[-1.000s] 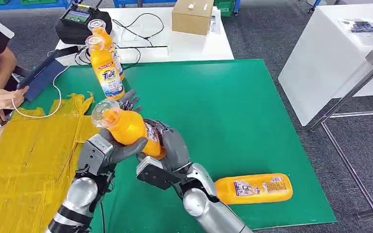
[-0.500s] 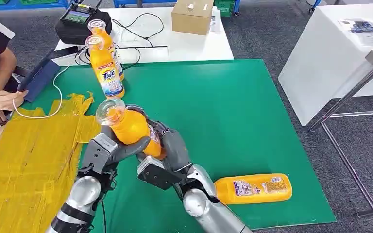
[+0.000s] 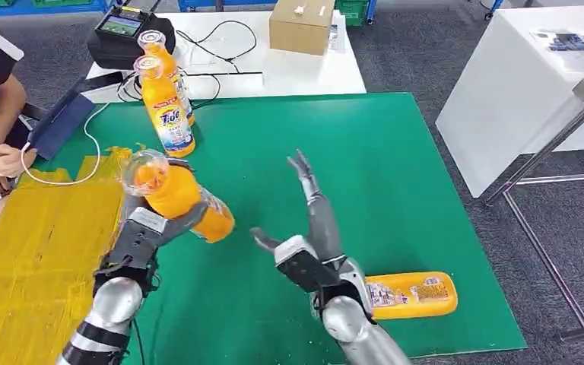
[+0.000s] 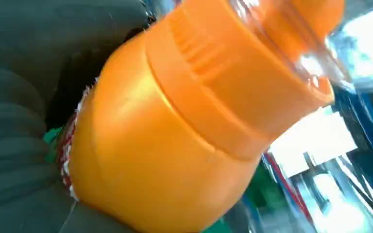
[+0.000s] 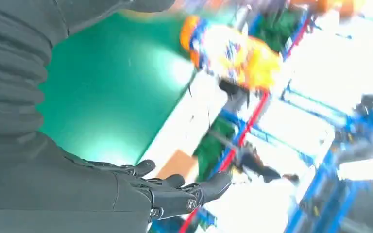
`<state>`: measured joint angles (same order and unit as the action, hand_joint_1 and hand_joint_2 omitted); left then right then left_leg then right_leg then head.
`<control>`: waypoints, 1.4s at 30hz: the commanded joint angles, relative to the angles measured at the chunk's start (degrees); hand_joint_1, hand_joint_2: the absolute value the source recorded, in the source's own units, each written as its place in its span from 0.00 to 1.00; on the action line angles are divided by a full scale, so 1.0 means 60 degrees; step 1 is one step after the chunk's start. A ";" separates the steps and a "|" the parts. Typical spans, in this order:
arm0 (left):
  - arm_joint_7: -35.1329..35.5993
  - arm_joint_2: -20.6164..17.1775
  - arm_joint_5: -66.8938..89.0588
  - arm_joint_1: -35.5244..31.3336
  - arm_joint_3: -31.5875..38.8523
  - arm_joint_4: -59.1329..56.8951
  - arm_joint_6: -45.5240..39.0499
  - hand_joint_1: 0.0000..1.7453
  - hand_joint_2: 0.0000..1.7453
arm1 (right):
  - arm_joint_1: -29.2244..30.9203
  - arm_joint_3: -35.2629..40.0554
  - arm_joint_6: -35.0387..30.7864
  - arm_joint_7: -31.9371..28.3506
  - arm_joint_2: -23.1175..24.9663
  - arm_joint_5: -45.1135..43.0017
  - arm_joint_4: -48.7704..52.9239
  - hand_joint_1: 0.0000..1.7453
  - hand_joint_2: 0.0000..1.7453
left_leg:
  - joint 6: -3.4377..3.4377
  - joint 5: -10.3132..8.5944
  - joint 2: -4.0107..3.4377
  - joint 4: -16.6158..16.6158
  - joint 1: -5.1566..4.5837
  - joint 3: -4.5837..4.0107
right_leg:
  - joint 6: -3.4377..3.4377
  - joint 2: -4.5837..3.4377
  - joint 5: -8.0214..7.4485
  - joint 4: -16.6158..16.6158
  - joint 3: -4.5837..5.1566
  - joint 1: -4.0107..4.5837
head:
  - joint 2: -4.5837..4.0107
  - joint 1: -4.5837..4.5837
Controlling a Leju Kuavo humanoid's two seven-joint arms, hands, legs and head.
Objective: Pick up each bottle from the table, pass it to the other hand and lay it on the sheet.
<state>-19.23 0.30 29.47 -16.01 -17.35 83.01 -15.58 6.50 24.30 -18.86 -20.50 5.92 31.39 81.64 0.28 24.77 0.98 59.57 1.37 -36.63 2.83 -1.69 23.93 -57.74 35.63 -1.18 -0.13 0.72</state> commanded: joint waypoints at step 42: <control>0.4430 -0.1940 1.0089 -0.3098 -0.1646 -0.9966 -0.3049 0.00 1.00 | 0.0273 0.0233 0.0799 0.0337 -0.1530 0.0771 0.0567 0.00 1.00 | -0.0010 0.0003 -0.0033 -0.0018 0.0000 0.0055 | -0.0015 -0.0002 0.0000 0.0012 -0.0047 0.0005 | 0.0000 0.0000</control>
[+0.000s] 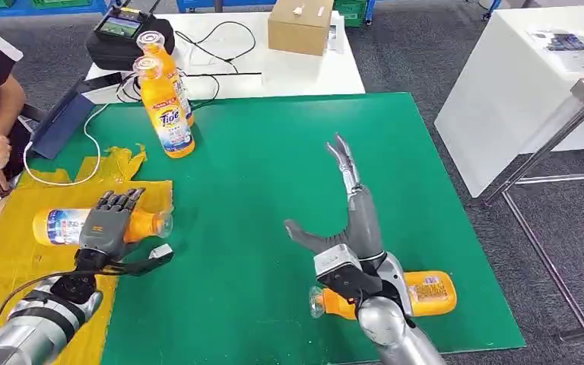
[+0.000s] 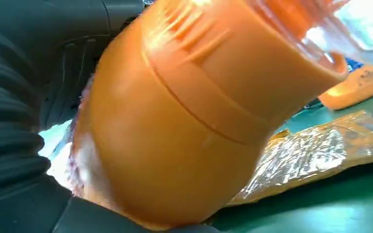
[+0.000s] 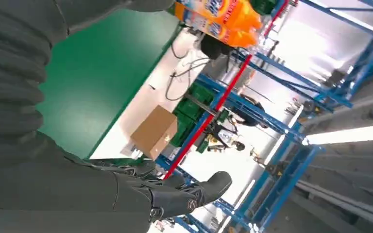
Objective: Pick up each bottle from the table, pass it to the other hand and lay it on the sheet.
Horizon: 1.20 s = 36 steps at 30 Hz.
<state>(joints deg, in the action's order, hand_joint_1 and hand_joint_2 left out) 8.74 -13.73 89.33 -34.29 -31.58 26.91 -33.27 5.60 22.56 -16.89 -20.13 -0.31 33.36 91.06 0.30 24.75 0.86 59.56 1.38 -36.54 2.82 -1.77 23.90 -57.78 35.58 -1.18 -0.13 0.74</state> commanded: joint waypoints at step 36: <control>-0.5994 0.2115 -0.9931 0.3232 0.5190 0.8476 0.2065 0.00 1.00 | -0.2504 -0.0921 0.2540 -0.1527 -0.3874 0.0909 -0.0477 0.00 0.00 | -0.0022 0.0048 0.0010 -0.0003 -0.0012 0.0040 | -0.0016 0.0028 0.0026 0.0022 -0.0051 0.0003 | 0.0000 -0.0004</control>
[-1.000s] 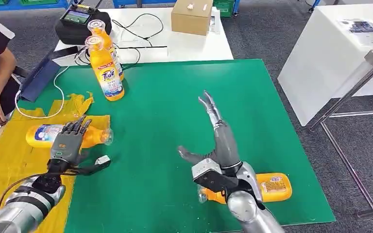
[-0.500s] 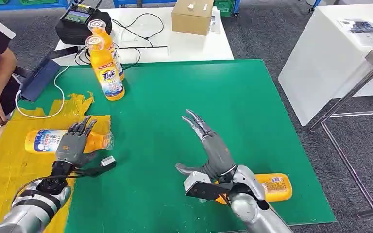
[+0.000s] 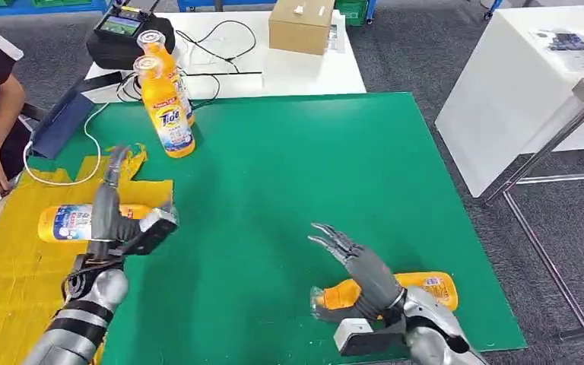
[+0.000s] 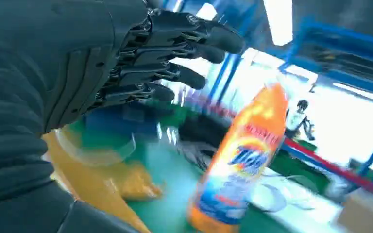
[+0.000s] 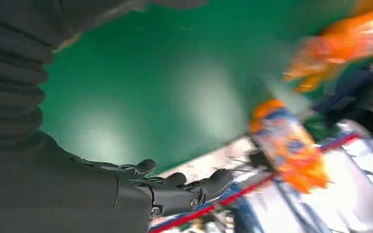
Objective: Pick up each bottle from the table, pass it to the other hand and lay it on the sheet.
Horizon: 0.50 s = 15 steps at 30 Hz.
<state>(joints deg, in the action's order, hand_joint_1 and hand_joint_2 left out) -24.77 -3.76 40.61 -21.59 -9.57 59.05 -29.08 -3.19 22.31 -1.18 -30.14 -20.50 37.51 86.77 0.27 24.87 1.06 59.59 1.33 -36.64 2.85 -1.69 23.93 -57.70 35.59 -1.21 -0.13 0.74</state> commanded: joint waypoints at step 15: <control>-0.0637 0.0991 -0.3135 0.1633 0.1548 0.3618 0.2577 0.00 1.00 | -0.1994 -0.1324 -0.0577 0.2425 -0.1488 0.1277 0.0175 0.00 0.00 | -0.0031 0.0027 -0.0007 -0.0020 -0.0008 0.0069 | -0.0022 0.0041 0.0026 0.0023 -0.0069 0.0006 | 0.0000 -0.0004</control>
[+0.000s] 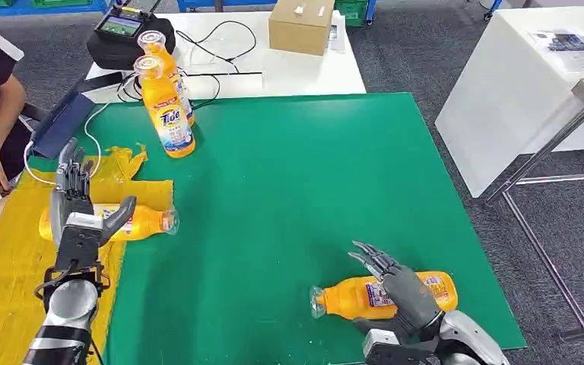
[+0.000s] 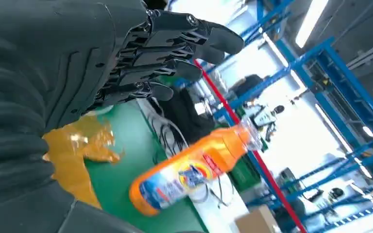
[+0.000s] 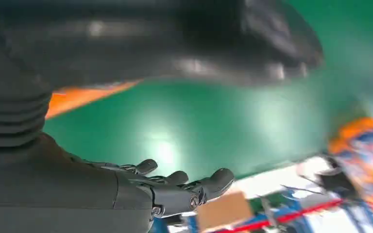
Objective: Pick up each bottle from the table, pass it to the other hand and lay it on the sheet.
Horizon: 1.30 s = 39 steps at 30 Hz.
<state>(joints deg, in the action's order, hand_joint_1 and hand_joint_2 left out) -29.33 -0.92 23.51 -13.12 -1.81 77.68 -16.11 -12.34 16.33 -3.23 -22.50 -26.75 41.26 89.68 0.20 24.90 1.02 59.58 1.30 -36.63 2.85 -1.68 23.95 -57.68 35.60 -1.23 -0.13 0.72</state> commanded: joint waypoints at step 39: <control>0.0604 0.0642 -0.0126 0.0252 -0.0395 0.0564 0.0438 0.00 1.00 | 0.0759 -0.0364 -0.0561 0.4432 0.0406 0.3974 -0.2574 0.91 1.00 | -0.0015 0.0008 -0.0026 -0.0030 0.0004 0.0064 | -0.0021 0.0011 -0.0003 0.0039 -0.0060 0.0014 | 0.0000 -0.0004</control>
<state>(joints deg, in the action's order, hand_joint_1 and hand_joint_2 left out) -26.51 2.45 22.60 -10.88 -2.91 82.27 -13.38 -13.82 14.27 -4.42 5.22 -32.04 60.94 82.79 0.17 24.93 0.93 59.58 1.27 -36.58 2.87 -1.69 23.96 -57.67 35.59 -1.26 -0.13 0.70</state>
